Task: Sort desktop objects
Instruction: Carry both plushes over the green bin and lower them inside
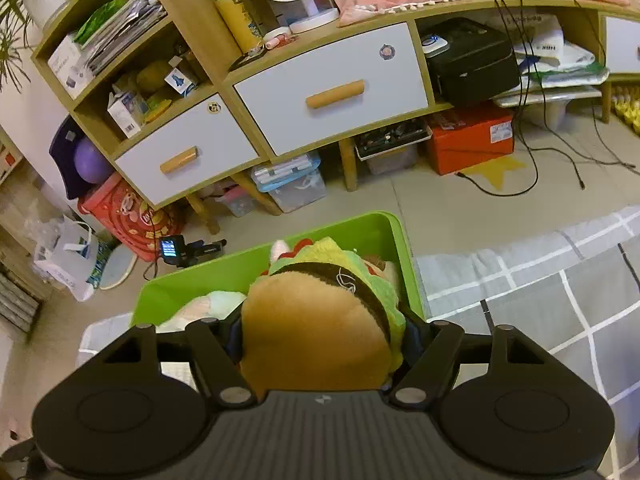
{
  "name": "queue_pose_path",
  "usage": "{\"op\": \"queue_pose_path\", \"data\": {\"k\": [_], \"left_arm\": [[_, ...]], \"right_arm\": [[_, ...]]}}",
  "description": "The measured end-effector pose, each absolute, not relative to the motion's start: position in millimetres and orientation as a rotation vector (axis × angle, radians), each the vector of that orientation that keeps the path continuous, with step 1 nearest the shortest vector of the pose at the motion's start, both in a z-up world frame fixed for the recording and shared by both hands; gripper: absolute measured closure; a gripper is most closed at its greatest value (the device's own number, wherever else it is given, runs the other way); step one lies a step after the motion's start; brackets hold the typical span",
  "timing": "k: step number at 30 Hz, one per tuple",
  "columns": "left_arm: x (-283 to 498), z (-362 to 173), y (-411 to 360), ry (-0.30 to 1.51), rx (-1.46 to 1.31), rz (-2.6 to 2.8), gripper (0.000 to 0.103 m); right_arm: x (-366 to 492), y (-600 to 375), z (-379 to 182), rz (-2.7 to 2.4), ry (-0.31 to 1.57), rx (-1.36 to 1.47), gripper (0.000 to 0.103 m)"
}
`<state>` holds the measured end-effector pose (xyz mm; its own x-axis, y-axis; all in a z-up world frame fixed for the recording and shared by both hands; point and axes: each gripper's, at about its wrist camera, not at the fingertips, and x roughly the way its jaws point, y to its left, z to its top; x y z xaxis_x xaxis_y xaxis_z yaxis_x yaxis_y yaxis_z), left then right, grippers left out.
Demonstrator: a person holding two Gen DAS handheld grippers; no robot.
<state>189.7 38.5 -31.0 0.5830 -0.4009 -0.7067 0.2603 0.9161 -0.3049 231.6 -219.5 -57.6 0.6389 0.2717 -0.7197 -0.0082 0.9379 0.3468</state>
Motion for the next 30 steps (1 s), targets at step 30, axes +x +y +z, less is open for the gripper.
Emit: {"op": "queue_pose_path", "data": {"k": [30], "left_arm": [[170.2, -3.4, 28.2, 0.823, -0.072, -0.366, 0.009]], "right_arm": [[229.2, -233.7, -33.5, 0.172, 0.877, 0.291, 0.023]]}}
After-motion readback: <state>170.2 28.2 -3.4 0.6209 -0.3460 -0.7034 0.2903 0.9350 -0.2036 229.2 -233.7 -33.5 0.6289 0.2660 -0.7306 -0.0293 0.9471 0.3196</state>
